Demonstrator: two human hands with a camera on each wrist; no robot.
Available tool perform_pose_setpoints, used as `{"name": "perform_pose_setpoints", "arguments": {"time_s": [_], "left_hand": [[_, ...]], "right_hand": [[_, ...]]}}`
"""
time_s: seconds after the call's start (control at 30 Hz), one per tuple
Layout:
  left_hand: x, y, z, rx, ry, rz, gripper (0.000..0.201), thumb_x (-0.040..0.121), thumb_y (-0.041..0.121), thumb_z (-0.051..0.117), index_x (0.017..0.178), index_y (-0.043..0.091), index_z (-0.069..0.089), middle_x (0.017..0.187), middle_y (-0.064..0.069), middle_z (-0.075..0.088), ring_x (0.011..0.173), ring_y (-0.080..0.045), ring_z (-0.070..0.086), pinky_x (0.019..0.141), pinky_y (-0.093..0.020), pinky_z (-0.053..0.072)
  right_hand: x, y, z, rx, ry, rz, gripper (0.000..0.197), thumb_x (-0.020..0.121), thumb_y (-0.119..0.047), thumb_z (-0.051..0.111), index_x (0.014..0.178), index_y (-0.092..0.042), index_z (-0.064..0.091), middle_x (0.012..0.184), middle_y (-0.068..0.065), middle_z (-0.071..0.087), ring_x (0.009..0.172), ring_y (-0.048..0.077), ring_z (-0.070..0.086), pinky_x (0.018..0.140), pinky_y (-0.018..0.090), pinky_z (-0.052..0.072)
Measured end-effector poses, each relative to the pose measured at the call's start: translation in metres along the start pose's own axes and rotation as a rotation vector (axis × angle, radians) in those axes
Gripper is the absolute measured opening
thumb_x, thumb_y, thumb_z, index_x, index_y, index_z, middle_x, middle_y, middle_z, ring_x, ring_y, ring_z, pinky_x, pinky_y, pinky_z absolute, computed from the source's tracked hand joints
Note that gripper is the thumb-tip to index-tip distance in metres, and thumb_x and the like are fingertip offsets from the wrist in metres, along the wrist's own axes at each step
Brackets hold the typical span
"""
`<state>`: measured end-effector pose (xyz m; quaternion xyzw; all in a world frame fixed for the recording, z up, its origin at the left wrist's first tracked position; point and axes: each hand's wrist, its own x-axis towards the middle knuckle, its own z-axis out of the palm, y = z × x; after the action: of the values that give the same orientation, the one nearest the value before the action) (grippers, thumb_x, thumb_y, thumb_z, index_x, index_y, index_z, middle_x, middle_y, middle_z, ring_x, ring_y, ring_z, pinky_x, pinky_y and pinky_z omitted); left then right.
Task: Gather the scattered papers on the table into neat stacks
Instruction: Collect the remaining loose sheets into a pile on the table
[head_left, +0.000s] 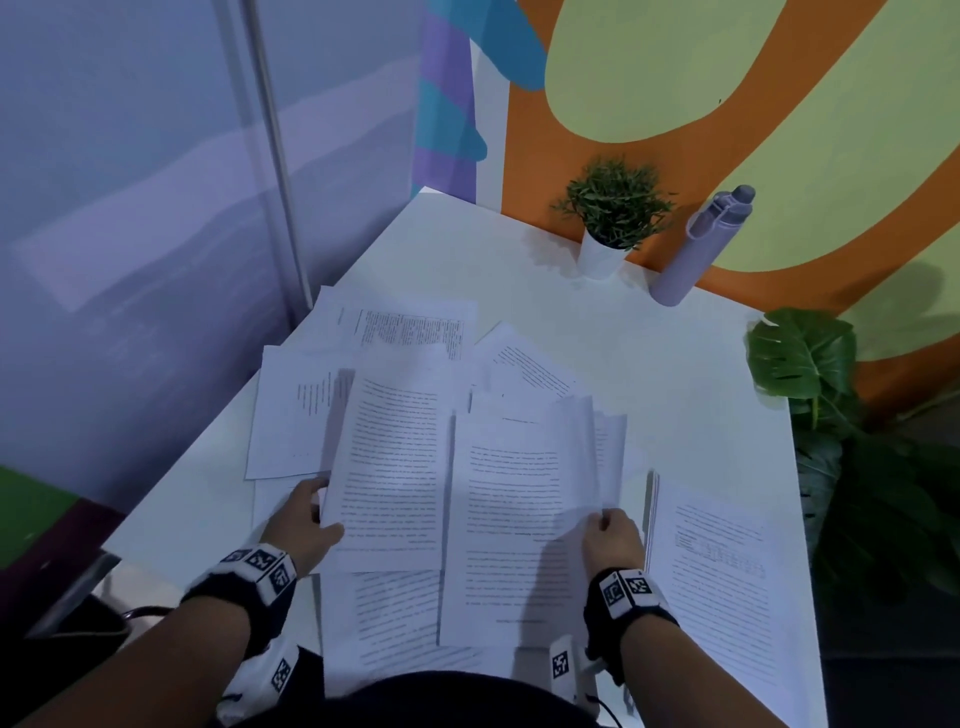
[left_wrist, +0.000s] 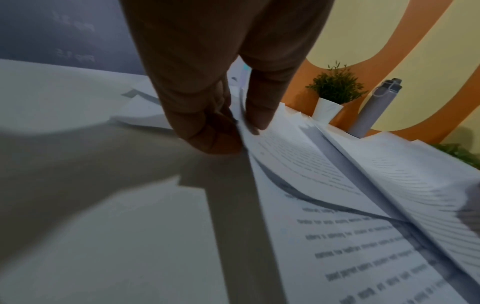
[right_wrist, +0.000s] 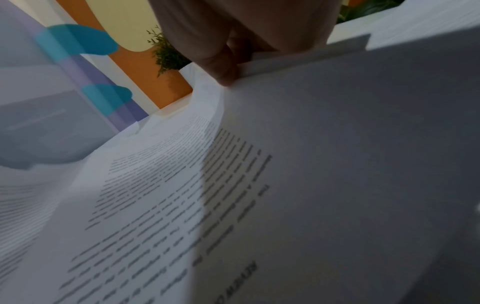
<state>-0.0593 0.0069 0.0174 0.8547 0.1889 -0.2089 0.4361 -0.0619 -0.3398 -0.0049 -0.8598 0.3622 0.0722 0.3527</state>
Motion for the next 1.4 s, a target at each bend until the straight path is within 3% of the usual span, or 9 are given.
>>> {"name": "perform_pose_setpoints", "arguments": {"time_s": [0.17,0.27,0.4,0.6,0.73,1.0,1.1,1.2,1.4], "left_hand": [[0.015,0.019,-0.008,-0.017,0.020,0.001,0.057,0.091,0.034,0.054,0.140,0.012,0.037,0.143,-0.010,0.047,0.127,-0.026,0.047,0.102,-0.029,0.036],[0.031,0.016,-0.009,0.138,0.015,0.007,0.049,0.093,0.034,0.050,0.135,0.007,0.047,0.139,-0.012,0.051,0.126,-0.028,0.049,0.101,-0.029,0.037],[0.041,0.016,-0.010,0.102,0.176,0.116,0.022,0.081,0.024,0.063,0.079,0.003,0.067,0.089,-0.016,0.067,0.098,-0.039,0.064,0.072,-0.028,0.047],[0.025,0.041,-0.014,0.204,0.529,0.168,0.017,0.074,0.027,0.076,0.071,0.012,0.068,0.125,-0.005,0.052,0.110,-0.035,0.052,0.091,-0.045,0.046],[0.022,0.050,-0.016,0.160,0.394,0.306,0.007,0.086,0.019,0.059,0.090,0.013,0.058,0.091,-0.010,0.063,0.082,-0.032,0.061,0.073,-0.036,0.050],[0.026,0.051,-0.022,-0.052,0.344,0.216,0.025,0.093,0.018,0.050,0.109,0.001,0.058,0.111,-0.021,0.064,0.099,-0.035,0.059,0.085,-0.034,0.044],[0.024,0.050,-0.027,-0.112,0.289,0.165,0.040,0.093,0.024,0.052,0.126,0.003,0.052,0.128,-0.016,0.058,0.118,-0.033,0.053,0.101,-0.036,0.040],[0.019,0.050,-0.020,-0.099,0.187,0.197,0.054,0.092,0.031,0.054,0.137,0.005,0.042,0.142,-0.010,0.046,0.132,-0.029,0.042,0.112,-0.038,0.032],[0.009,0.053,0.003,-0.332,-0.119,0.273,0.024,0.077,0.039,0.071,0.100,0.039,0.064,0.109,0.005,0.070,0.102,-0.019,0.066,0.094,-0.044,0.051]], "right_hand": [[-0.015,-0.015,-0.005,0.153,0.002,-0.034,0.036,0.098,-0.016,0.039,0.134,-0.021,0.038,0.099,0.014,0.062,0.083,0.029,0.057,0.078,0.034,0.047],[-0.022,-0.021,-0.006,0.118,-0.107,-0.010,0.064,0.095,-0.011,0.045,0.149,-0.026,0.014,0.111,0.017,0.059,0.104,0.038,0.062,0.082,0.034,0.045],[-0.017,-0.018,-0.012,-0.082,-0.019,-0.109,0.009,0.093,-0.006,0.042,0.099,-0.005,0.049,0.105,0.022,0.062,0.089,0.032,0.059,0.071,0.027,0.040],[-0.019,-0.024,-0.040,0.085,0.141,-0.182,0.010,0.091,-0.009,0.044,0.081,-0.009,0.044,0.064,0.003,0.046,0.063,0.025,0.048,0.058,0.027,0.038],[-0.023,-0.036,-0.053,0.121,0.252,-0.289,0.016,0.092,-0.015,0.048,0.078,-0.015,0.043,0.072,0.006,0.053,0.067,0.026,0.051,0.059,0.028,0.038],[-0.028,-0.067,-0.070,0.447,0.341,-0.274,0.018,0.093,-0.015,0.052,0.080,-0.005,0.045,0.074,0.008,0.050,0.072,0.021,0.046,0.063,0.025,0.036],[-0.023,-0.065,-0.066,0.663,0.179,-0.193,0.022,0.091,-0.017,0.056,0.078,0.000,0.050,0.077,0.014,0.054,0.071,0.020,0.050,0.067,0.025,0.044],[-0.018,-0.059,-0.044,0.688,-0.046,-0.125,0.029,0.085,-0.031,0.062,0.067,-0.024,0.040,0.076,-0.001,0.049,0.069,0.015,0.047,0.068,0.028,0.042],[-0.021,-0.062,-0.020,0.794,-0.296,-0.120,0.032,0.088,-0.023,0.059,0.117,-0.020,0.048,0.116,0.001,0.059,0.107,0.021,0.057,0.099,0.036,0.043]]}}
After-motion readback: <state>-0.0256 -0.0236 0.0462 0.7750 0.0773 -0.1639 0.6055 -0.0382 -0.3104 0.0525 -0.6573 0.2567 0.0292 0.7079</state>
